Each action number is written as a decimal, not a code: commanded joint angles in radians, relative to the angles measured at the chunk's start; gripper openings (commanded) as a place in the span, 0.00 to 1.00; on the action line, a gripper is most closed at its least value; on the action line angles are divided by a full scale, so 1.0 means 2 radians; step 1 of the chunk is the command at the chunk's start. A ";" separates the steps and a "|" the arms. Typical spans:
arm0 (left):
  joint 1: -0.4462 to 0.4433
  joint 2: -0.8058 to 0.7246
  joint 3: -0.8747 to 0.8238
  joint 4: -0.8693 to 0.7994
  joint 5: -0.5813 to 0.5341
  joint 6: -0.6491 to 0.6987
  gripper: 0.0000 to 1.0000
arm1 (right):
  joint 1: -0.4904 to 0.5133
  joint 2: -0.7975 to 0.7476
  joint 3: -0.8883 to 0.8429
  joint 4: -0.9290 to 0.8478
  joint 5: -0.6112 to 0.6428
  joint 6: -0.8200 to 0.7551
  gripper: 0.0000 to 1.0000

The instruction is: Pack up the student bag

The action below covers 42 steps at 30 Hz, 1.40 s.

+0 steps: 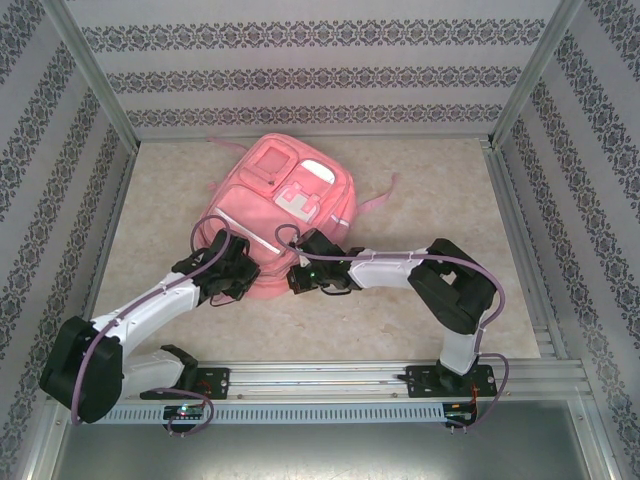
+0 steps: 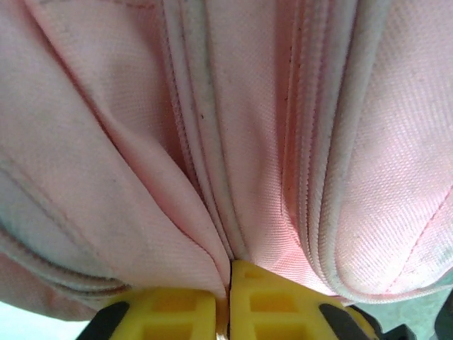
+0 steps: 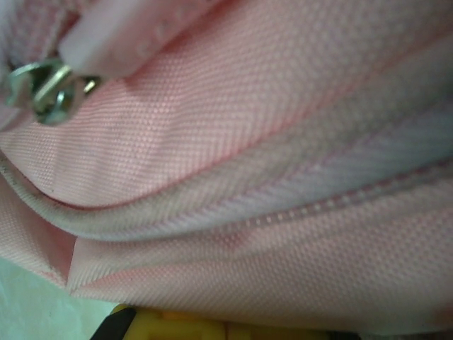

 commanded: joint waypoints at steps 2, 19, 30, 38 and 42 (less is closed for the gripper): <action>0.018 -0.020 -0.012 0.020 -0.010 0.017 0.00 | 0.006 -0.037 -0.021 -0.001 0.012 -0.017 0.00; 0.058 -0.053 -0.030 0.011 0.016 0.040 0.00 | -0.037 -0.063 -0.042 -0.046 0.034 -0.043 0.00; 0.061 -0.056 -0.032 0.014 0.023 0.041 0.00 | -0.088 -0.055 -0.033 -0.062 0.031 -0.047 0.00; 0.061 -0.052 -0.033 0.018 0.028 0.042 0.00 | -0.121 -0.053 -0.028 -0.061 0.044 -0.032 0.00; 0.061 -0.048 -0.032 0.021 0.033 0.042 0.00 | -0.132 -0.048 -0.022 -0.063 0.043 -0.026 0.02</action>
